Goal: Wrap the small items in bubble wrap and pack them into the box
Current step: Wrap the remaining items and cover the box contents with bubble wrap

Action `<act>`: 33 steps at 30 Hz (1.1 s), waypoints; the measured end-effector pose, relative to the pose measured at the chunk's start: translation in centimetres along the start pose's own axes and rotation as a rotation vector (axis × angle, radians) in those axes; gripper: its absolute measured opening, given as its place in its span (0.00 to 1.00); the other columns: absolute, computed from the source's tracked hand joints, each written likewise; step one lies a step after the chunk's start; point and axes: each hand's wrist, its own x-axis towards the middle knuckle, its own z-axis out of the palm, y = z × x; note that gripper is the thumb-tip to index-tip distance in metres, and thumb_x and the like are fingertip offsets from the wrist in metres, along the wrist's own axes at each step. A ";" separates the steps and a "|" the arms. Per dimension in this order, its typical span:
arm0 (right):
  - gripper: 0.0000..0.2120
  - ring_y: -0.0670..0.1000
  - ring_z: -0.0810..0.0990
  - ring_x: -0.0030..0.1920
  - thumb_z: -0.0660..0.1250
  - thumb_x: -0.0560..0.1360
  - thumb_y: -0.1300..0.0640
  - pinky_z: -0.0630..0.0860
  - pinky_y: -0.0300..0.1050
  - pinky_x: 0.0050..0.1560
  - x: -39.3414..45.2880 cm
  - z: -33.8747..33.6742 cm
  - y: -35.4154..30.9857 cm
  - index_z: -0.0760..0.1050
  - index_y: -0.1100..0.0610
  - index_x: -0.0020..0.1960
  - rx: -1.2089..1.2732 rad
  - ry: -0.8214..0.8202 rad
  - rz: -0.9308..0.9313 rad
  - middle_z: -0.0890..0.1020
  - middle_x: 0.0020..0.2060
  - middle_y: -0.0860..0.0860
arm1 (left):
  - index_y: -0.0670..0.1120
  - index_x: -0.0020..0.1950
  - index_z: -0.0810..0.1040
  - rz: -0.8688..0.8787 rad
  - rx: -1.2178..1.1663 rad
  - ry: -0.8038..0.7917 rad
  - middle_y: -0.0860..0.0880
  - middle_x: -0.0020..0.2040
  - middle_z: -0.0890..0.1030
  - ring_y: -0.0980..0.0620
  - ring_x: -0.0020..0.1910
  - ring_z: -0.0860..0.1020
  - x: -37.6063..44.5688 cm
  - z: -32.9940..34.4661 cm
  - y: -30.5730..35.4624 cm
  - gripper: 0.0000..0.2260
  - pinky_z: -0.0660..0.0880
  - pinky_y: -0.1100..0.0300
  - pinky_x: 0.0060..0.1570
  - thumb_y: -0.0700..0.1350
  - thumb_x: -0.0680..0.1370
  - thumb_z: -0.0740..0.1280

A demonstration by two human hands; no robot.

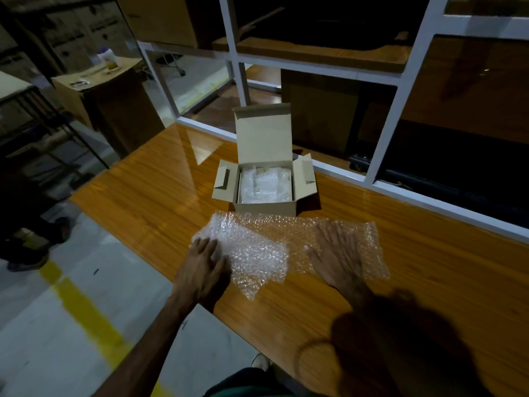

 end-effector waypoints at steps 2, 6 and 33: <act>0.40 0.56 0.44 0.86 0.36 0.80 0.27 0.40 0.64 0.82 0.2 0.0 -0.2 0.45 0.46 0.87 0.010 -0.009 0.001 0.44 0.86 0.52 | 0.42 0.66 0.78 -0.037 0.024 0.082 0.41 0.62 0.82 0.42 0.63 0.77 0.5 0.3 0.7 0.33 0.66 0.45 0.74 0.64 0.86 0.44; 0.41 0.57 0.45 0.86 0.37 0.79 0.25 0.42 0.70 0.81 0.0 0.7 -0.1 0.46 0.44 0.86 -0.030 0.031 0.026 0.44 0.86 0.52 | 0.42 0.71 0.77 -0.235 -0.017 0.157 0.38 0.61 0.83 0.38 0.62 0.79 1.5 0.6 2.8 0.25 0.74 0.41 0.65 0.59 0.84 0.62; 0.31 0.54 0.82 0.64 0.51 0.80 0.24 0.80 0.59 0.63 -1.6 -2.7 7.9 0.78 0.41 0.68 1.214 0.248 0.327 0.83 0.66 0.50 | 0.46 0.75 0.74 0.239 -0.605 0.224 0.46 0.67 0.78 0.51 0.62 0.75 4.9 2.1 28.7 0.18 0.78 0.53 0.62 0.47 0.86 0.62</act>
